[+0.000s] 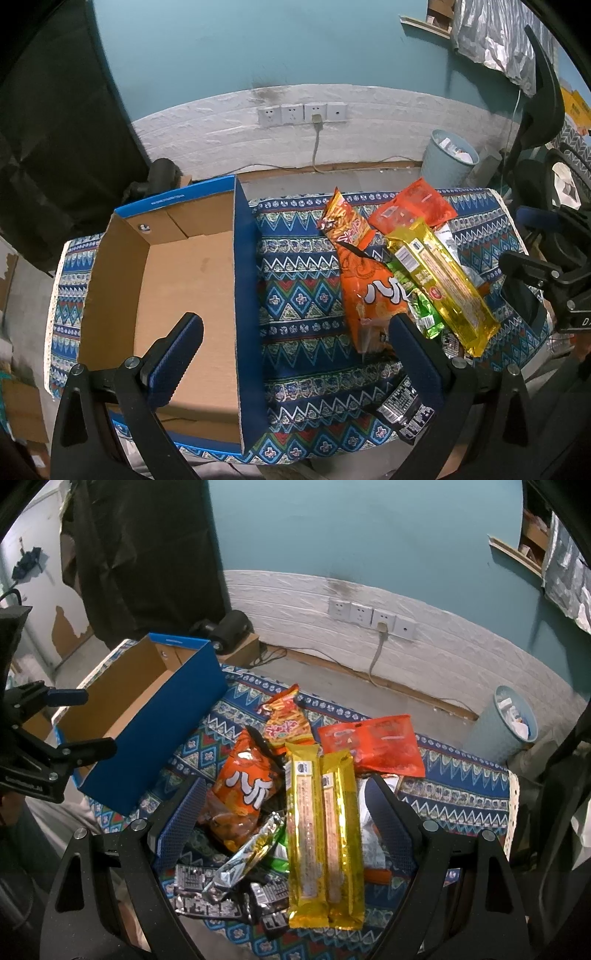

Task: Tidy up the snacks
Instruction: 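Lower left tool onto orange chip bag while right tool lowers onto yellow wafer bar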

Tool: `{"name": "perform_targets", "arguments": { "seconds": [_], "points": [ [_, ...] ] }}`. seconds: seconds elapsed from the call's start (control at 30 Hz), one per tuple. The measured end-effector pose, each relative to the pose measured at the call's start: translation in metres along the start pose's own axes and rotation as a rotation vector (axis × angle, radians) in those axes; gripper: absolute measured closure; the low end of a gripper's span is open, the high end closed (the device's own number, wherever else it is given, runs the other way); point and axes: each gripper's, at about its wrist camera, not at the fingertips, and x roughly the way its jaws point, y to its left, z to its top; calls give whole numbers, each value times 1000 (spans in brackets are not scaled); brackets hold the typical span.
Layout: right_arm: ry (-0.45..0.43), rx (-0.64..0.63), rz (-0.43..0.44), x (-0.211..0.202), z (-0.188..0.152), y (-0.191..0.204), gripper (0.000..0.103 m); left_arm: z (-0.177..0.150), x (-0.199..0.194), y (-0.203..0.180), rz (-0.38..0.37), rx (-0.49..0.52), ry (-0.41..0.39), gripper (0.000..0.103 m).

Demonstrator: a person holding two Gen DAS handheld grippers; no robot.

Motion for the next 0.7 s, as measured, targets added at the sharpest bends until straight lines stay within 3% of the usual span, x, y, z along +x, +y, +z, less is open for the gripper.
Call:
{"name": "perform_targets", "arguments": {
  "seconds": [0.27, 0.7],
  "points": [
    [21, 39, -27, 6, -5, -20, 16, 4, 17, -6, -34, -5, 46, 1],
    [174, 134, -72, 60, -29, -76, 17, 15, 86, -32, -72, -12, 182, 1]
  ]
}}
